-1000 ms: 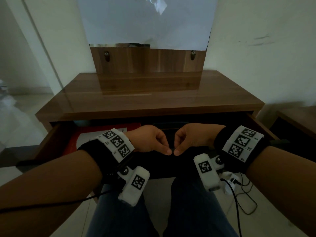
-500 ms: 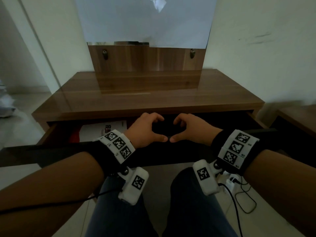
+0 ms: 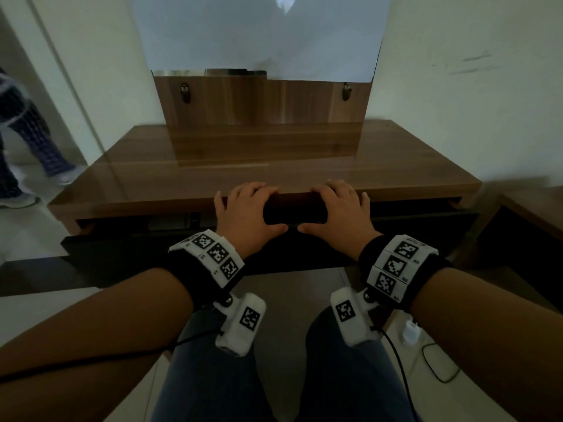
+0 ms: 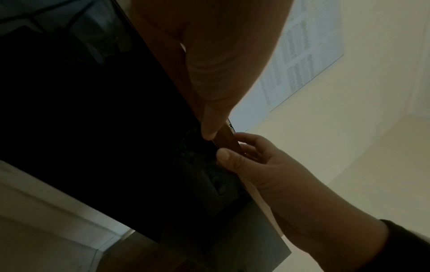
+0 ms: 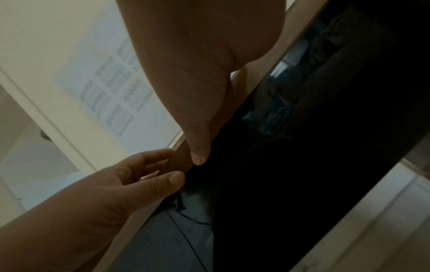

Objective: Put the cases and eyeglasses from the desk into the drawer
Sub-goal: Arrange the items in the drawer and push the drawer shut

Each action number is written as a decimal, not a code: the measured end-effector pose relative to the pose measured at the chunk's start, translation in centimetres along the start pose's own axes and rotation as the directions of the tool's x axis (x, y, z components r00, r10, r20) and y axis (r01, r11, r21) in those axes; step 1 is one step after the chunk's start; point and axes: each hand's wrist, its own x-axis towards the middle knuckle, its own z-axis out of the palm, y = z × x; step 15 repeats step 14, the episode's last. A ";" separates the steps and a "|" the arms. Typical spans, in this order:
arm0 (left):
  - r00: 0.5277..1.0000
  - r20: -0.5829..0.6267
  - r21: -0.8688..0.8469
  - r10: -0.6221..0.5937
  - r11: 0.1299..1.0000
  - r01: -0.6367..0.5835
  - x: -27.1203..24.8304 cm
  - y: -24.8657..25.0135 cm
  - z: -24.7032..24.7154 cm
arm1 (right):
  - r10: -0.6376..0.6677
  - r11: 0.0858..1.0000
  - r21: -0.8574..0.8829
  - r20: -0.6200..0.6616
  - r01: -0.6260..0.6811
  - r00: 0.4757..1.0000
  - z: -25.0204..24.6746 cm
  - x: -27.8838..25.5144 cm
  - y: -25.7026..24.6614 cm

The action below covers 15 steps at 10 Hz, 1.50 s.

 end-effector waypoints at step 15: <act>0.983 -0.168 -0.223 -0.075 0.974 0.036 3.1 -0.6 -0.8 | 0.025 0.998 -0.055 -0.094 -0.031 0.995 -0.5 2.5 -0.5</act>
